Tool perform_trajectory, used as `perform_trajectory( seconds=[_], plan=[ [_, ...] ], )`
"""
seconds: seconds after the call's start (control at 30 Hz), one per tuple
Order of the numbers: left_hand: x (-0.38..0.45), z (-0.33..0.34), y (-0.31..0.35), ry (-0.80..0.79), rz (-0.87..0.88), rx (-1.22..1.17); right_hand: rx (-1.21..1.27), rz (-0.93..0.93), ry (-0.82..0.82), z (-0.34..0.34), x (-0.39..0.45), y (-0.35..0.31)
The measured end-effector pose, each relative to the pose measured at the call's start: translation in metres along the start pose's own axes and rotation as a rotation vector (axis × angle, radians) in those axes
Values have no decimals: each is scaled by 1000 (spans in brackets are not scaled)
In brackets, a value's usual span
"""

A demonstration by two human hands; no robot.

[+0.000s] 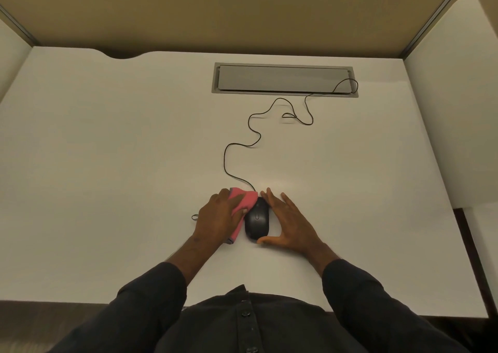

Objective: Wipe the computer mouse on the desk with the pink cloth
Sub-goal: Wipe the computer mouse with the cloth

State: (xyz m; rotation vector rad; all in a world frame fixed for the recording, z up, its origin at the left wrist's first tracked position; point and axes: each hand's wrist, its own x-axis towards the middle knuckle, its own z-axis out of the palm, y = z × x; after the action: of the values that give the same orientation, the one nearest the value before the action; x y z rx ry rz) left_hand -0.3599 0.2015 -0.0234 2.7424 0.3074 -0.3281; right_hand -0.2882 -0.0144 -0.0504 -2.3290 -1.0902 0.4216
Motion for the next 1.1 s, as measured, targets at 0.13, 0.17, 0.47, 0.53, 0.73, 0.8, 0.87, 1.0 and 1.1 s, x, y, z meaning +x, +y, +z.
perform_trajectory(
  seconds=[0.13,0.17,0.47,0.53,0.73,0.8,0.87,1.0,1.1],
  plan=[
    [-14,8,-4,-6,-15,-6,-18,16,-23,1,0,1],
    [-18,10,-5,-2,-12,-4,-25,21,-36,2,1,1],
    [-55,18,-2,-18,26,5,-35,29,-72,3,1,3],
    [-61,18,0,-17,32,19,-23,27,-53,3,0,2],
    [-73,7,4,-10,144,124,-23,6,-44,3,1,2],
    [-75,6,3,2,167,153,-19,3,-30,3,2,2],
    [-78,7,2,-6,173,158,-17,1,-21,4,1,2],
    [-81,9,2,-6,179,189,-31,-6,-41,4,2,3],
    [-83,12,1,23,219,188,-29,-6,-27,5,2,4]
  ],
)
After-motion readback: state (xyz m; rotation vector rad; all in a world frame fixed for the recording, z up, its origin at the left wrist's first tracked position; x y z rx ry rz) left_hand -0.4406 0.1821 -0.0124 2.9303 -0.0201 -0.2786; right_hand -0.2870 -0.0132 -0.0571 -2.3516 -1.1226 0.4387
